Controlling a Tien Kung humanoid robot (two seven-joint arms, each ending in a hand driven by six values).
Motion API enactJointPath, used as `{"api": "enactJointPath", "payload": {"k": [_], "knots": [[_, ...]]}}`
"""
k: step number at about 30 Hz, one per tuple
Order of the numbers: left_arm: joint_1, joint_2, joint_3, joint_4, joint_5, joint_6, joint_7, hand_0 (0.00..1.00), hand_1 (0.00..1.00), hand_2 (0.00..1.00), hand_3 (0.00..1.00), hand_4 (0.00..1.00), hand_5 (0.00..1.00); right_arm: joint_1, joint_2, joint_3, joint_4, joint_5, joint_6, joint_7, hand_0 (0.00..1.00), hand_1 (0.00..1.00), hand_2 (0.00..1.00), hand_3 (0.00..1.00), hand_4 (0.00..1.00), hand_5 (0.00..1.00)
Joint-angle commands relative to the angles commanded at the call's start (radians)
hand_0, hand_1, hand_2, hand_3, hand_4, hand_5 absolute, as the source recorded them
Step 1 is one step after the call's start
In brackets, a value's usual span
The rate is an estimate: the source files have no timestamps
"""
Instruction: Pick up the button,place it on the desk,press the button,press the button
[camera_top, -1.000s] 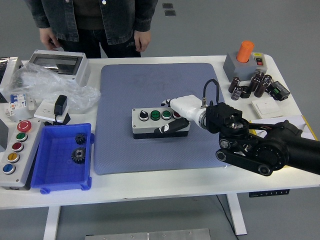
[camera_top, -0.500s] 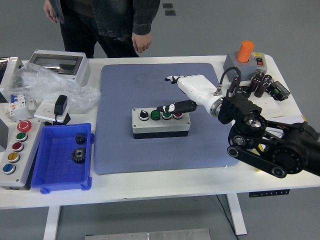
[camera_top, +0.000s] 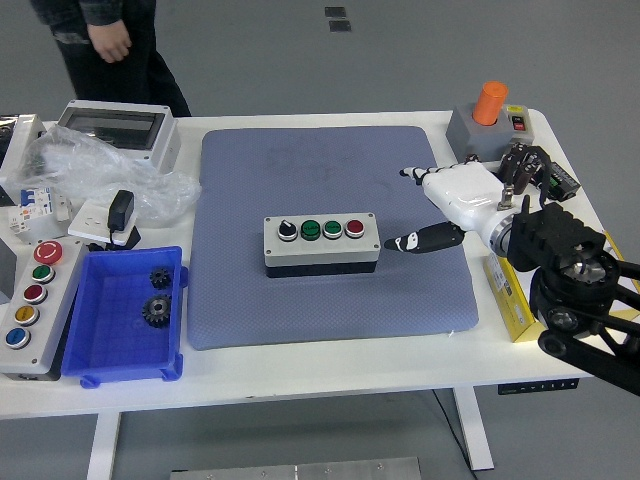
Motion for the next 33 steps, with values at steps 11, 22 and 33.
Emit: {"api": "enactJointPath", "payload": {"k": [11,22,33], "knots": [[-0.002,0.0,0.005,0.0,-0.004,0.0,-0.001,0.601,0.644,0.598,0.611,0.543,0.4,0.068,0.076,-0.098,-0.022,0.06,0.012,0.0,0.488,0.487,0.308,0.968,0.338,0.002],[-0.007,0.001,-0.004,-0.001,0.004,-0.002,-0.002,0.601,0.644,0.598,0.611,0.545,0.403,0.085,0.124,-0.173,-0.122,0.104,0.01,0.013,0.479,0.457,0.288,0.982,0.339,0.002],[-0.008,0.0,-0.001,0.0,0.0,-0.003,-0.004,0.601,0.643,0.598,0.612,0.547,0.402,0.084,0.139,-0.182,-0.184,0.129,0.007,0.026,0.456,0.451,0.284,0.97,0.346,0.002]]}}
